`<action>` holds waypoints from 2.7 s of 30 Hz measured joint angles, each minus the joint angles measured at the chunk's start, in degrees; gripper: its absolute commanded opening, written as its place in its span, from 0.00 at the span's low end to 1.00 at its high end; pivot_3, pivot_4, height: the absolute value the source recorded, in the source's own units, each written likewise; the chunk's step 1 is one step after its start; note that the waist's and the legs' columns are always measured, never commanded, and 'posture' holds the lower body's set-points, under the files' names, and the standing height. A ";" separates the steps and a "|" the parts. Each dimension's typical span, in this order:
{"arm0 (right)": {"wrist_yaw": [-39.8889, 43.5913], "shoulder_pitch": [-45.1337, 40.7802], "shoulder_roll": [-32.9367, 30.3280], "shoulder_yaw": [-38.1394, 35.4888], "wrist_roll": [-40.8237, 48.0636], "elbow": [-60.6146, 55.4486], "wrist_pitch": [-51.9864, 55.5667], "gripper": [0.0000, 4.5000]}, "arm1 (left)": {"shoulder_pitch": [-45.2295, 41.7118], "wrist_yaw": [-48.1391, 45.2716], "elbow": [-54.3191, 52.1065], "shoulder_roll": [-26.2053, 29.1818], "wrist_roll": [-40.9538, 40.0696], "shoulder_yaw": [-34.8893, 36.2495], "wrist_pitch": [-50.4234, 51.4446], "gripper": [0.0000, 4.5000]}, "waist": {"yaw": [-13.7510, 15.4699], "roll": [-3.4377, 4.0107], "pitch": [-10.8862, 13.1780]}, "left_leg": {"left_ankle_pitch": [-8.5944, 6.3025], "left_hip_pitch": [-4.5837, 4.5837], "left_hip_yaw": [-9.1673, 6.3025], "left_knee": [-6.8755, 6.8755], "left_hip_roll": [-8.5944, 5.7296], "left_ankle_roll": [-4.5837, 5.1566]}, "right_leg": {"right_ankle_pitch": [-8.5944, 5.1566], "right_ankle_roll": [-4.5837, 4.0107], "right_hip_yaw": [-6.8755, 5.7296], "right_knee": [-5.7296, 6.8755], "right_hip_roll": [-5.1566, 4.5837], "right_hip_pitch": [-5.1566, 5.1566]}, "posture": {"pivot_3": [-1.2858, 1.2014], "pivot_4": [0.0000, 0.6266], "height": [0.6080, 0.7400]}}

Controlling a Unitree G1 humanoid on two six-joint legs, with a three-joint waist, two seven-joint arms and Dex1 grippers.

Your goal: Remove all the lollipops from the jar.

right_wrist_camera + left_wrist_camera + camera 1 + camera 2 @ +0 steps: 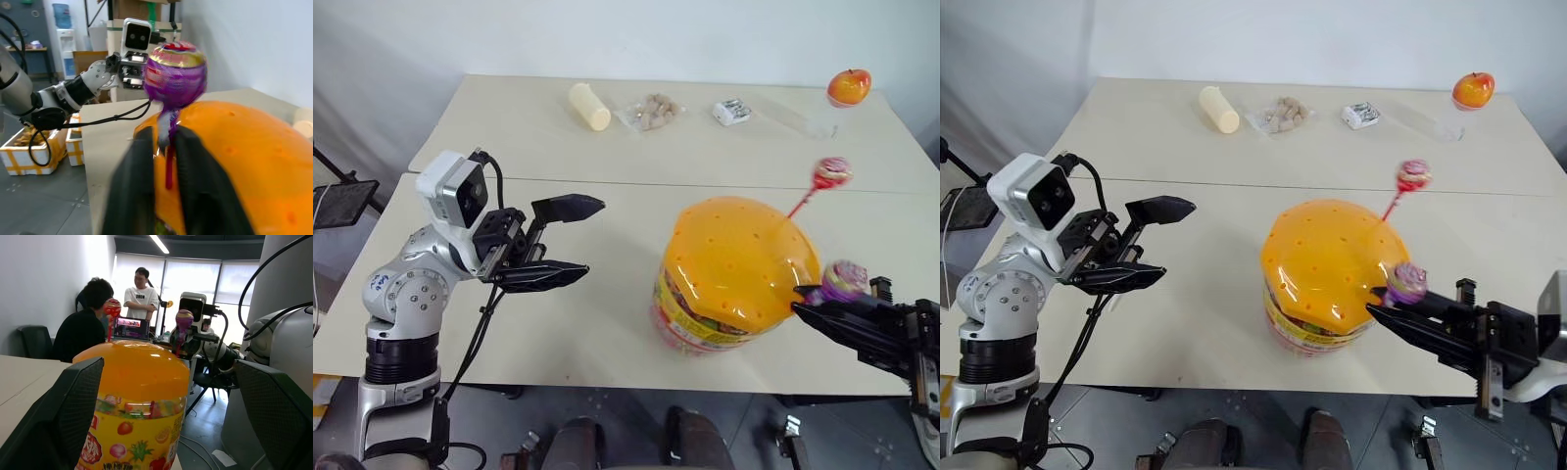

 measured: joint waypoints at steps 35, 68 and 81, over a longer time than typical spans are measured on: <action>-17.99 5.07 -23.06 3.84 -27.91 47.83 9.87 0.01 | 3.39 0.54 -6.18 -1.00 2.01 -1.49 -5.00 1.00 | -0.50 0.22 -0.06 | 0.00 -0.05 0.51 0.00 0.07 0.02 | -0.03 -0.11 0.16 -0.12 0.09 -0.08 | 0.52 0.24 1.00; -5.71 -20.24 -8.19 2.09 1.85 20.99 15.62 0.81 | 5.36 14.29 -4.04 -4.20 -5.42 4.01 -2.26 1.00 | -0.03 0.41 0.03 | -0.01 -0.08 0.19 0.09 0.05 -0.06 | -0.02 -0.10 0.09 -0.04 0.09 -0.03 | 0.52 0.24 1.00; -6.74 -26.99 -8.07 7.86 6.02 21.86 20.12 0.54 | 5.89 12.41 -4.22 -3.81 -8.37 3.45 1.81 1.00 | -0.03 0.41 0.03 | -0.01 -0.10 0.20 0.09 0.05 -0.06 | -0.02 -0.10 0.04 -0.02 0.09 -0.04 | 0.52 0.24 1.00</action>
